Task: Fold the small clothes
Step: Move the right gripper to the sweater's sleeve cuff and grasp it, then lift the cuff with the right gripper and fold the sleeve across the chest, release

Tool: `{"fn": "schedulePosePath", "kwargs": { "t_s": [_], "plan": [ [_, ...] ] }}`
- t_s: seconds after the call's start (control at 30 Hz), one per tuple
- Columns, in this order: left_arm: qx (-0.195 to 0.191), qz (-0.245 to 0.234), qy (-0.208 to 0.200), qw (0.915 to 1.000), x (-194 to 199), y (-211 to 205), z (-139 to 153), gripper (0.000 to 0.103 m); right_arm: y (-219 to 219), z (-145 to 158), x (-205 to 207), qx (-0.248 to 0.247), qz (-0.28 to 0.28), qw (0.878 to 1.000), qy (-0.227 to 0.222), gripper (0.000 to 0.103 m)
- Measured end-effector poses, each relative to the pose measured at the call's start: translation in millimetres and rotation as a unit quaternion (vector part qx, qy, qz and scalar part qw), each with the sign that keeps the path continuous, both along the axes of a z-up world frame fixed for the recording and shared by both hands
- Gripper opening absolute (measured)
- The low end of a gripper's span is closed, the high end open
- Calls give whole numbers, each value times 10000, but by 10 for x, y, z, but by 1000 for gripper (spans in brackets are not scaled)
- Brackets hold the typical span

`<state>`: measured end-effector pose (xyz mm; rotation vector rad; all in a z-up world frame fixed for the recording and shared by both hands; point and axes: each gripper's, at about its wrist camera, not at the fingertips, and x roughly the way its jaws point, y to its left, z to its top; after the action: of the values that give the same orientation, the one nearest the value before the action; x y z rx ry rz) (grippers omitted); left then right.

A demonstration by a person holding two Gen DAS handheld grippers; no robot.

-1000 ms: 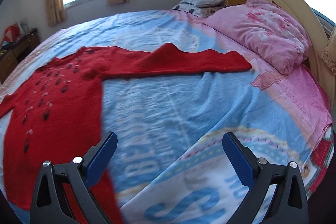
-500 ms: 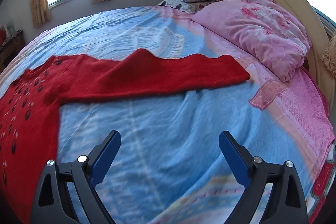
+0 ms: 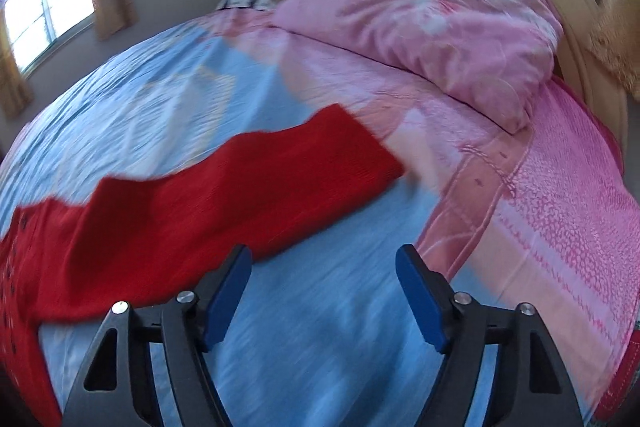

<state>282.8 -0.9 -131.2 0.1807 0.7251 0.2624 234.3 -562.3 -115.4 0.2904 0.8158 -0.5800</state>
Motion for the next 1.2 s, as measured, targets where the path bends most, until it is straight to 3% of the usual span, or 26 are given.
{"fn": "schedulePosePath", "kwargs": {
  "t_s": [0.2,0.4,0.47,0.53,0.6,0.8,1.2],
  "plan": [
    [29,35,166,9999,59,-2,-47,103,-427,-22,106,230,-410,9988,-120,71],
    [-125,19,310,9994,100,36,-69,103,-553,-88,252,208,-501,9984,-137,61],
    [-228,48,321,9992,109,85,-50,103,-550,-89,307,131,-440,9989,-134,46],
    [-308,153,221,9992,101,160,-5,103,-532,-70,334,71,-351,9993,-135,17],
    [-385,247,134,9989,77,242,38,103,-488,-36,352,-11,-214,9997,-113,11],
    [-293,421,-45,9987,-4,457,79,103,-288,224,203,-115,5,9992,-385,9],
    [-374,743,-119,9965,-60,883,22,103,460,1230,-18,-719,547,9880,-1250,8]
  ]
}}
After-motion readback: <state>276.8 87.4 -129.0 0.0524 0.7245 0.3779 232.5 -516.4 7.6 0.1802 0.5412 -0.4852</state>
